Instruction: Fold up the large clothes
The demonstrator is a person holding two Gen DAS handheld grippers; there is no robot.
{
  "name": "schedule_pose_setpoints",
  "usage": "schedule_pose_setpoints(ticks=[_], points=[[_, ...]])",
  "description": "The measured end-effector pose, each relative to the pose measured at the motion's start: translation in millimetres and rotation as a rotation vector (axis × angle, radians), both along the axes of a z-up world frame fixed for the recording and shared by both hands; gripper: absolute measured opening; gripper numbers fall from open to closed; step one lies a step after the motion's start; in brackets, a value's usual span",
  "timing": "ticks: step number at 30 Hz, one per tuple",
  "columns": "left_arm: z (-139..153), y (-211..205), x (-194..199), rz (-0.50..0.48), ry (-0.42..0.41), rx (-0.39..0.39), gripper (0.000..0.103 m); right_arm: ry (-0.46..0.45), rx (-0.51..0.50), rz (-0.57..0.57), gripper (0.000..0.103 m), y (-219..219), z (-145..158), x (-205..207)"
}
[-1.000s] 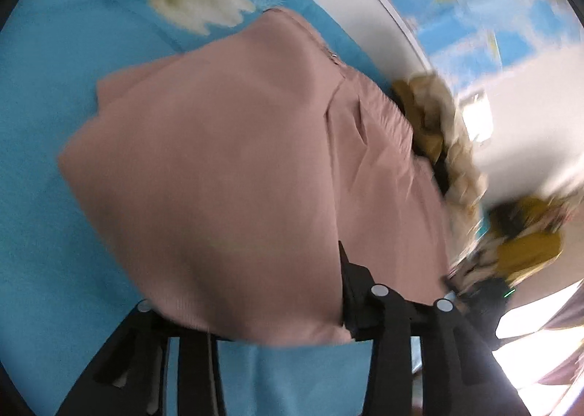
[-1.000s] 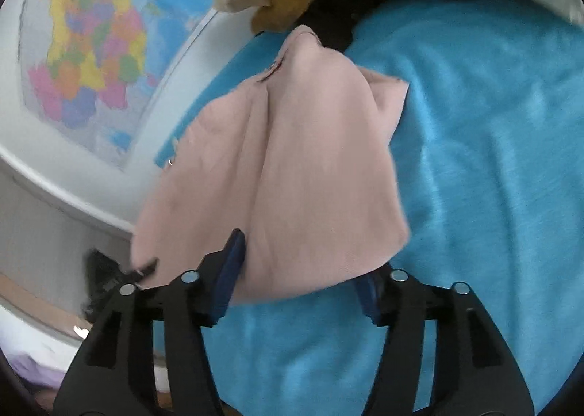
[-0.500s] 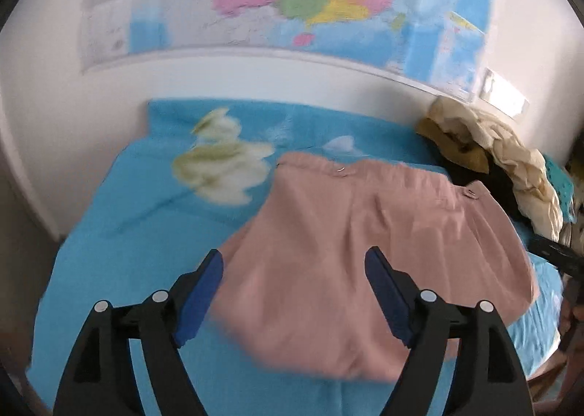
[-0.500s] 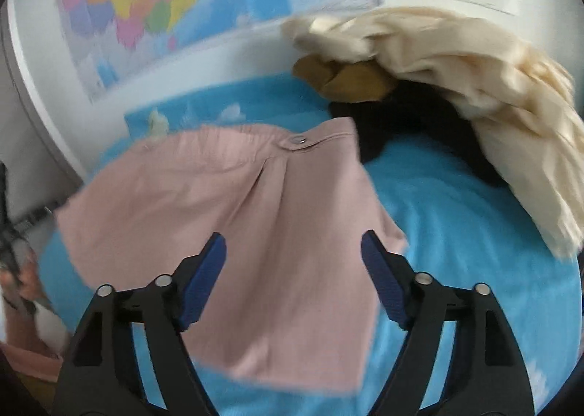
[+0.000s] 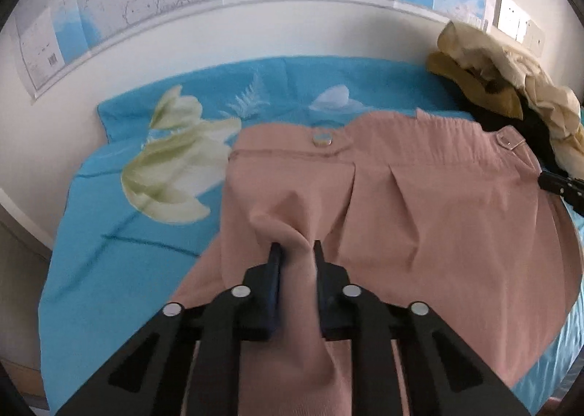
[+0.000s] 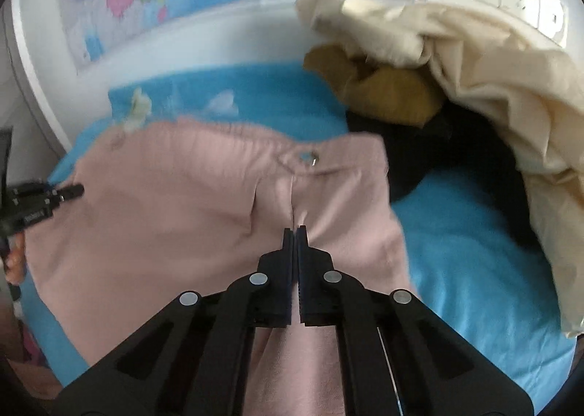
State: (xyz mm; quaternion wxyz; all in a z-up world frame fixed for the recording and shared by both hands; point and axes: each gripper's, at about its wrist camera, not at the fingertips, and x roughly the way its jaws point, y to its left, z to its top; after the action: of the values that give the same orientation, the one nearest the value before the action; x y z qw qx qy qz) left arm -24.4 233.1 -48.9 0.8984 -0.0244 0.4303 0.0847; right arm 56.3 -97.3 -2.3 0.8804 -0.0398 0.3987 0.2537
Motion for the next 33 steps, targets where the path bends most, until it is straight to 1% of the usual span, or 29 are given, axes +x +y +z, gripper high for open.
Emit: schedule_pose_setpoints(ticks=[2,4,7,9,12,14,15,16,18,20,22,24,25,26,27,28,29,30,31,32,33], points=[[4.3,-0.5,3.6,-0.001,-0.012,-0.01,0.013,-0.027,0.009,-0.018,0.002,-0.3,6.7,8.0],[2.7,1.6,9.5,0.009,-0.012,-0.013,0.013,-0.033,0.017,-0.031,0.002,2.8,7.3,17.3],[-3.9,4.4,15.9,0.022,-0.006,-0.012,0.013,-0.018,0.013,-0.058,0.002,8.2,-0.7,31.6],[-11.0,9.6,19.9,0.033,0.006,-0.021,0.015,0.019,-0.012,-0.06,0.002,15.6,-15.1,42.6],[-20.3,16.1,24.6,0.047,0.017,-0.042,0.021,0.059,-0.043,-0.055,0.004,21.0,-30.7,45.9],[-22.9,15.8,27.4,0.053,0.023,-0.023,0.03,0.071,-0.037,-0.061,0.006,18.6,-30.4,46.6],[-23.3,16.0,27.9,0.058,0.025,-0.021,0.032,0.077,-0.033,-0.066,0.012,17.3,-29.5,45.4],[-22.9,16.0,27.6,0.061,0.022,-0.019,0.033,0.081,-0.018,-0.075,0.016,13.2,-26.0,42.9],[-22.3,16.7,27.2,0.062,0.016,-0.016,0.036,0.085,0.023,-0.084,0.03,4.5,-17.7,34.1],[-24.6,19.3,27.6,0.074,0.025,-0.017,0.048,0.07,0.061,-0.062,0.032,-1.7,-6.6,19.1],[-26.4,21.3,27.4,0.078,0.026,-0.025,0.05,0.021,0.064,-0.01,0.036,-1.2,4.9,-6.2],[-23.7,21.5,24.0,0.086,0.017,-0.028,0.05,0.042,0.07,0.045,0.041,3.1,4.8,-20.4],[-21.2,21.4,20.5,0.09,0.009,-0.032,0.051,0.054,0.079,0.038,0.043,1.6,4.0,-26.1],[-16.0,22.6,11.1,0.097,-0.01,-0.047,0.056,0.071,0.107,0.035,0.048,-2.5,3.8,-31.1],[-12.2,23.9,2.7,0.094,-0.027,-0.067,0.059,0.112,0.168,0.043,0.052,-9.8,4.0,-38.8],[-6.2,25.4,-11.9,0.076,-0.057,-0.104,0.063,0.147,0.227,0.044,0.053,-17.5,4.8,-46.4],[-1.5,25.9,-23.1,0.06,-0.078,-0.127,0.063,0.192,0.306,0.052,0.059,-29.7,6.0,-57.7],[4.8,26.2,-41.9,0.039,-0.111,-0.143,0.064,0.221,0.36,0.058,0.067,-39.0,5.6,-65.6],[10.1,26.6,-61.4,0.022,-0.138,-0.15,0.068,0.262,0.421,0.063,0.071,-49.6,4.0,-75.7],[12.7,29.2,-78.7,0.003,-0.153,-0.16,0.07,0.3,0.461,0.068,0.079,-56.1,1.7,-82.6],[13.5,30.7,-91.2,-0.015,-0.159,-0.173,0.07,0.372,0.513,0.074,0.08,-66.1,-6.1,-92.6]])
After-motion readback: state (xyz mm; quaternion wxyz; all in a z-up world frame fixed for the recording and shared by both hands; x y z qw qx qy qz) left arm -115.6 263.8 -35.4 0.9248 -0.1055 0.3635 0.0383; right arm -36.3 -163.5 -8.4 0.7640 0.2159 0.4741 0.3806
